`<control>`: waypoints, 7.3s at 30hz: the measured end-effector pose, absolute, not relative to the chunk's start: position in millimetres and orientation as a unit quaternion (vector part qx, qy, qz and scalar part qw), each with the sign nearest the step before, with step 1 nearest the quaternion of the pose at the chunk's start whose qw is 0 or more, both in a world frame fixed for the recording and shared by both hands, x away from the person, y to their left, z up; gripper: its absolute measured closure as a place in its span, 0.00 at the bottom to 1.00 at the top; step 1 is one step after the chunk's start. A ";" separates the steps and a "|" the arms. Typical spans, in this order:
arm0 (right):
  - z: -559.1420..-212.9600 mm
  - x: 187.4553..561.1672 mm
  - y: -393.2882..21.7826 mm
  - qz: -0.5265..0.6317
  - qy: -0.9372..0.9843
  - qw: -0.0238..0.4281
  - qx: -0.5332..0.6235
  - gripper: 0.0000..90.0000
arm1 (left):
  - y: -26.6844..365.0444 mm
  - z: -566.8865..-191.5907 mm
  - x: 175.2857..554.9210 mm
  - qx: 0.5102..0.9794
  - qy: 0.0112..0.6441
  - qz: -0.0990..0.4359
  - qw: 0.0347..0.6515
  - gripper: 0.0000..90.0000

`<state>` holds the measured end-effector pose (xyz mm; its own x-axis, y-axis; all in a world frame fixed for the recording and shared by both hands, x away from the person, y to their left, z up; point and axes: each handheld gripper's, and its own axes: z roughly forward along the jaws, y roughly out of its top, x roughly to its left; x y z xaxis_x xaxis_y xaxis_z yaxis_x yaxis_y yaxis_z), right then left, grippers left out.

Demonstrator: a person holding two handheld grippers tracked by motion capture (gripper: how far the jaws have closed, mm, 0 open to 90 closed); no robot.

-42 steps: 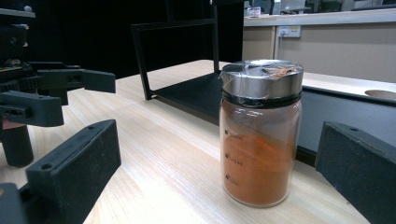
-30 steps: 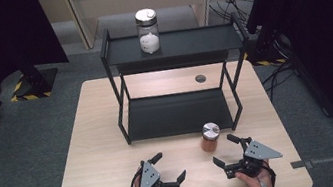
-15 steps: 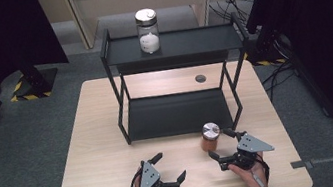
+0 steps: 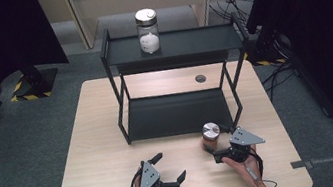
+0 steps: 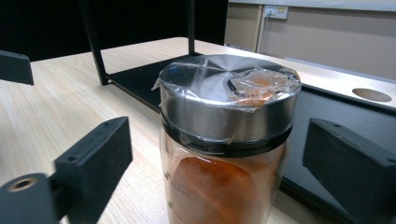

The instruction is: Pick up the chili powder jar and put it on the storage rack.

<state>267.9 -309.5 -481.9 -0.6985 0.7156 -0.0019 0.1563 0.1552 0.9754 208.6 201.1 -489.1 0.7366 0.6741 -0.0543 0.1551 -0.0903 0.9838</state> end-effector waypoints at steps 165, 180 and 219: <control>-150.0 385.2 -232.1 0.554 0.723 0.283 0.301 0.34 | 201.7 -490.7 207.7 0.703 0.298 0.206 0.611 0.01; -151.7 403.9 -218.0 0.539 0.715 0.305 0.325 0.34 | 202.0 -490.4 207.5 0.704 0.294 0.207 0.612 0.01; -163.7 414.4 -207.2 0.549 0.695 0.311 0.345 0.17 | 202.0 -490.4 207.9 0.706 0.291 0.206 0.612 0.01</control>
<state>414.4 -207.2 -163.7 -0.5687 0.8207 -0.0543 0.1370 0.1596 0.9776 207.9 202.0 -490.4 0.7458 0.6629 -0.0656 0.1589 -0.0814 0.9839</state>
